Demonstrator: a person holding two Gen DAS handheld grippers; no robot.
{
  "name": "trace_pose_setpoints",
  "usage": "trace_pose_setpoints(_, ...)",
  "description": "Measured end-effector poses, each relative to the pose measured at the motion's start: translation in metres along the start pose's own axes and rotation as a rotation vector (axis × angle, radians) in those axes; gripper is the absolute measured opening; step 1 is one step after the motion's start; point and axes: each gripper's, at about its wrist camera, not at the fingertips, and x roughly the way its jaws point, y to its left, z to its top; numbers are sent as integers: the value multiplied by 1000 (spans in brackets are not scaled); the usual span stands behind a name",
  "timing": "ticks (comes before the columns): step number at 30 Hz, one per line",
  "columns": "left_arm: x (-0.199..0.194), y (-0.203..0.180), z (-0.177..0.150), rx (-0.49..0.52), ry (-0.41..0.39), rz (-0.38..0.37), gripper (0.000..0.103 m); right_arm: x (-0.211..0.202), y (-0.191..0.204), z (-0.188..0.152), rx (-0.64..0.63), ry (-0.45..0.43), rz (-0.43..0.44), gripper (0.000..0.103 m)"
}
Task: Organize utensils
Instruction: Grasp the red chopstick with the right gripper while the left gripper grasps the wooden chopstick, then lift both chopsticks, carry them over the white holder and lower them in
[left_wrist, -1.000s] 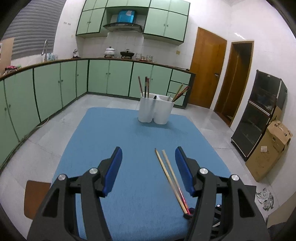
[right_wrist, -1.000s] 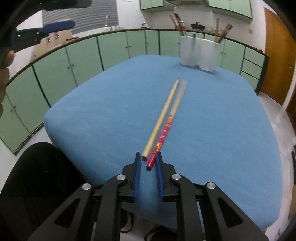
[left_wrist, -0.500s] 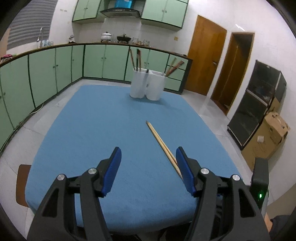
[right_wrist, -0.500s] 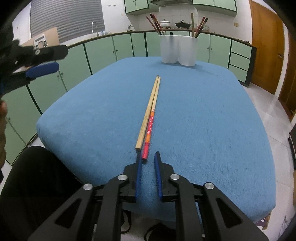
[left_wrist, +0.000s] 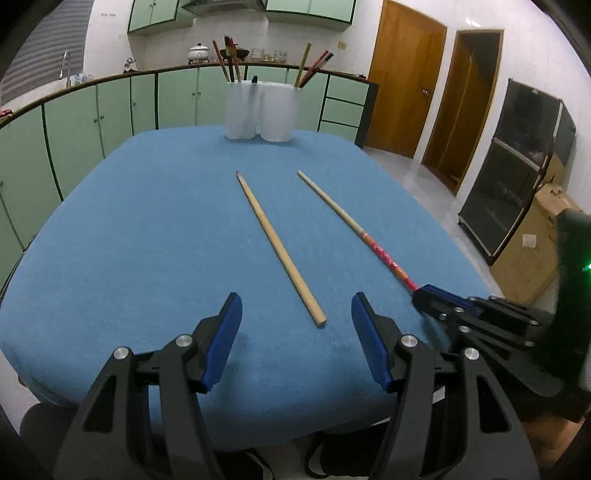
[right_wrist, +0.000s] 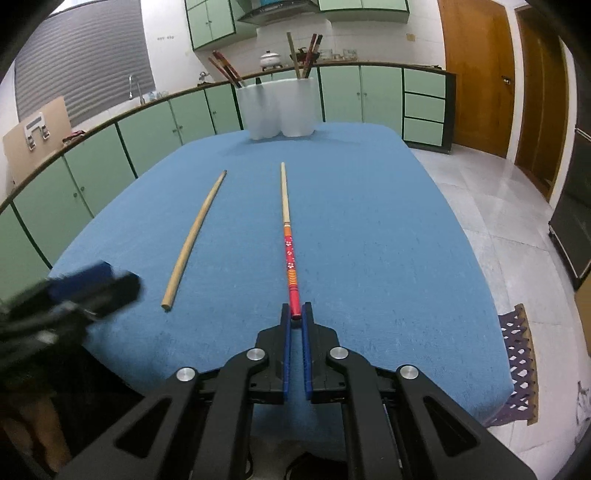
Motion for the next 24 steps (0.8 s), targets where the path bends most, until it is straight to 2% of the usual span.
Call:
trace_pose_setpoints(4, 22, -1, -4, 19, 47, 42, 57, -1, -7, 0, 28, -14, 16, 7)
trace_pose_setpoints(7, 25, -3, -5, 51, 36, 84, 51, 1, -4, 0, 17, -19, 20, 13)
trace_pose_setpoints(9, 24, 3, -5, 41, 29, 101, 37, 2, -2, -1, 8, -25, 23, 19)
trace_pose_setpoints(12, 22, 15, -3, -2, 28, 99, 24, 3, 3, -1, -14, -35, 8, 23)
trace_pose_setpoints(14, 22, 18, -2, -14, 28, 94, 21, 4, 6, -1, -28, -34, -4, 20)
trace_pose_setpoints(15, 21, 18, -2, -12, 27, 87, 17, 5, 5, 0, -29, -29, -1, 6)
trace_pose_setpoints(18, 19, 15, -2, -6, 25, 64, 7, 2, 6, 2, -25, -32, 6, 5)
trace_pose_setpoints(24, -14, 17, 16, -21, -48, 38, 6, -35, 8, 26, 13, -116, 42, 5)
